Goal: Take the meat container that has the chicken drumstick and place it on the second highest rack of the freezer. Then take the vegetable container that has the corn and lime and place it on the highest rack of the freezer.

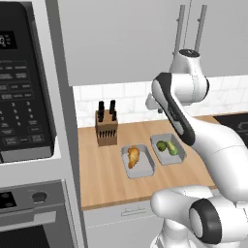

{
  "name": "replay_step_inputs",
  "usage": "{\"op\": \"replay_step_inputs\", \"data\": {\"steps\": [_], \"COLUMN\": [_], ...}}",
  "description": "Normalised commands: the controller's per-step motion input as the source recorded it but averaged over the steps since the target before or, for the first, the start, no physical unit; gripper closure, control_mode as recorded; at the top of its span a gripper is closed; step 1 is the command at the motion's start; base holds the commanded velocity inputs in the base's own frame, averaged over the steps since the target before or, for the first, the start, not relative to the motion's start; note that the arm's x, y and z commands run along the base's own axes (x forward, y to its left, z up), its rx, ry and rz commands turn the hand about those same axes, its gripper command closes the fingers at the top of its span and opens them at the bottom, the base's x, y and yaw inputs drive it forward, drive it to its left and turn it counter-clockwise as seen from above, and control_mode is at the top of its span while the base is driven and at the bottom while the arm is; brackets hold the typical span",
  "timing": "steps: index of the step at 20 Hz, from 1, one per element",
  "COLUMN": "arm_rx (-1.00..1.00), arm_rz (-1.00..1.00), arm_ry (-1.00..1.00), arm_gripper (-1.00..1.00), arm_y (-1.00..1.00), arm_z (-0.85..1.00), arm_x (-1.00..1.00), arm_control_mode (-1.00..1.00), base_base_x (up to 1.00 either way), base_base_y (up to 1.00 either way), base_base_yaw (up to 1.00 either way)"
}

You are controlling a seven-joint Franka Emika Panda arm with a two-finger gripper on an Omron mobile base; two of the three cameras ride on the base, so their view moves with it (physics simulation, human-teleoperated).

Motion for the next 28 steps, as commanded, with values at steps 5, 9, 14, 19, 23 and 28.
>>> {"op": "replay_step_inputs", "data": {"steps": [5, 9, 14, 19, 23, 28], "arm_rx": [0.00, 0.00, 0.00, 0.00, 0.03, 0.04], "arm_rz": [-0.05, -0.29, -0.45, -0.49, -0.44, -0.28], "arm_ry": [0.07, 0.19, 0.09, 0.04, 0.10, 0.07], "arm_gripper": [-1.00, -1.00, -1.00, -1.00, -1.00, -1.00], "arm_y": [-0.06, 0.01, 0.26, 0.49, 0.17, 0.06], "arm_z": [-0.03, -0.36, -0.41, -0.38, -0.32, -0.39], "arm_x": [-0.35, -0.27, -0.03, 0.15, 0.13, 0.25], "arm_control_mode": [-1.00, -1.00, -1.00, -1.00, -1.00, -1.00], "base_base_x": [0.00, 0.00, 0.00, 0.00, 0.00, 0.00], "base_base_y": [0.00, 0.00, 0.00, 0.00, 0.00, 0.00], "base_base_yaw": [0.00, 0.00, 0.00, 0.00, 0.00, 0.00]}}
